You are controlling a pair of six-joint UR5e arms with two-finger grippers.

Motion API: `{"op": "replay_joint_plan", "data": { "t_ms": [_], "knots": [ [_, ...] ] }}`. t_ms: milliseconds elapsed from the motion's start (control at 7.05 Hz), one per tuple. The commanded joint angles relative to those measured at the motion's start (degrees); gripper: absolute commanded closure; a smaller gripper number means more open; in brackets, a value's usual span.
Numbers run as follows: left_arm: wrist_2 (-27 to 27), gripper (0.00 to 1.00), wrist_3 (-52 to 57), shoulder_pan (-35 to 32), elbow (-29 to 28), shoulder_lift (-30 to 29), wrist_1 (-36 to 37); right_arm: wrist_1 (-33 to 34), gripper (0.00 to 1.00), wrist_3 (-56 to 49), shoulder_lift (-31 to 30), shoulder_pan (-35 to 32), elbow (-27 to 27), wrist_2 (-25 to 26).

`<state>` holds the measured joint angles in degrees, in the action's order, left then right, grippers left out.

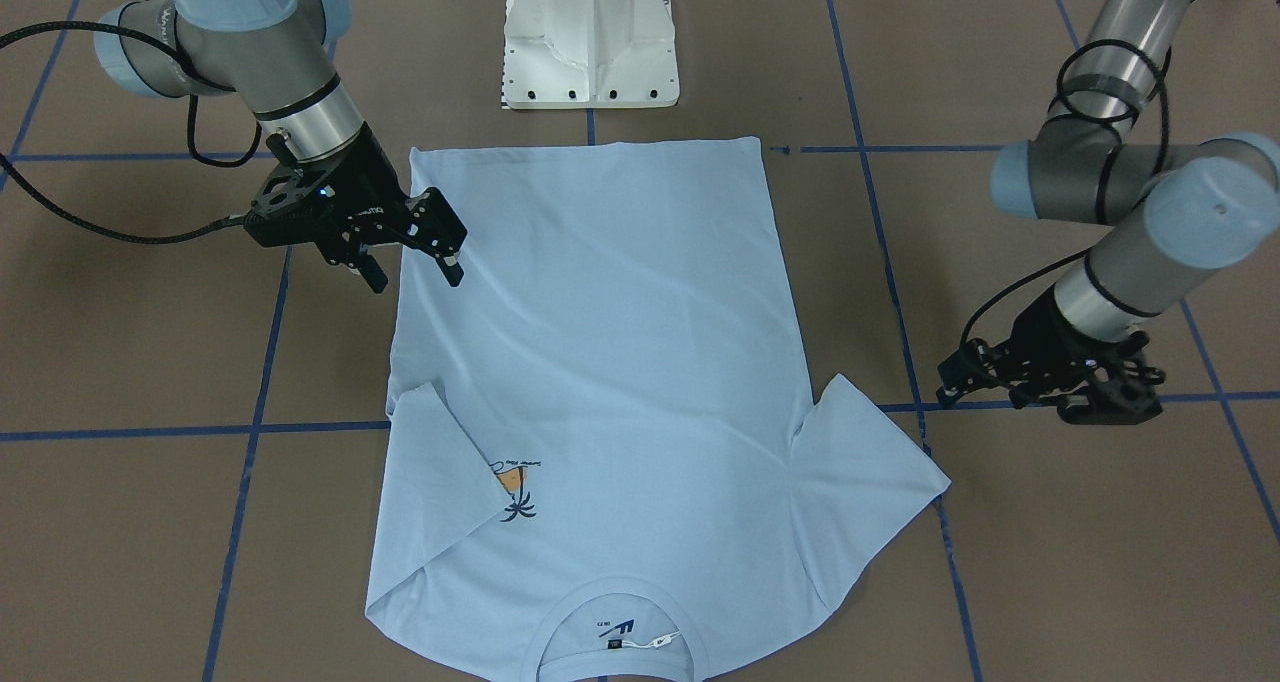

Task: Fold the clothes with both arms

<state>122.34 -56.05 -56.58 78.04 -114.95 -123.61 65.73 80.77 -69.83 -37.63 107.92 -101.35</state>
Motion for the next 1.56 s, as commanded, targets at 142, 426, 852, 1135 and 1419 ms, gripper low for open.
{"op": "replay_joint_plan", "data": {
  "t_ms": [142,426,852,1135,1419],
  "knots": [
    [-11.8,0.06,-7.0,2.6,-11.6,-5.9,-7.5,-0.3,0.00,0.4,-3.4,-3.1,-0.5,0.4],
    [-11.9,0.21,-7.1,4.4,-12.1,-5.6,-7.7,-0.3,0.00,0.5,-3.4,-3.1,-0.8,0.6],
    [-11.9,0.66,-7.1,6.0,-12.7,-5.8,-7.6,-0.3,0.00,0.2,-3.2,-3.1,-0.8,0.4],
    [-11.4,1.00,-6.7,6.0,-12.6,-6.2,-7.6,-0.3,0.00,0.4,-3.4,-3.1,-0.9,0.5],
    [-11.2,1.00,-7.4,5.6,-12.1,-8.0,-8.0,-0.3,0.00,0.5,-3.6,-3.1,-1.0,0.6]
  ]
}}
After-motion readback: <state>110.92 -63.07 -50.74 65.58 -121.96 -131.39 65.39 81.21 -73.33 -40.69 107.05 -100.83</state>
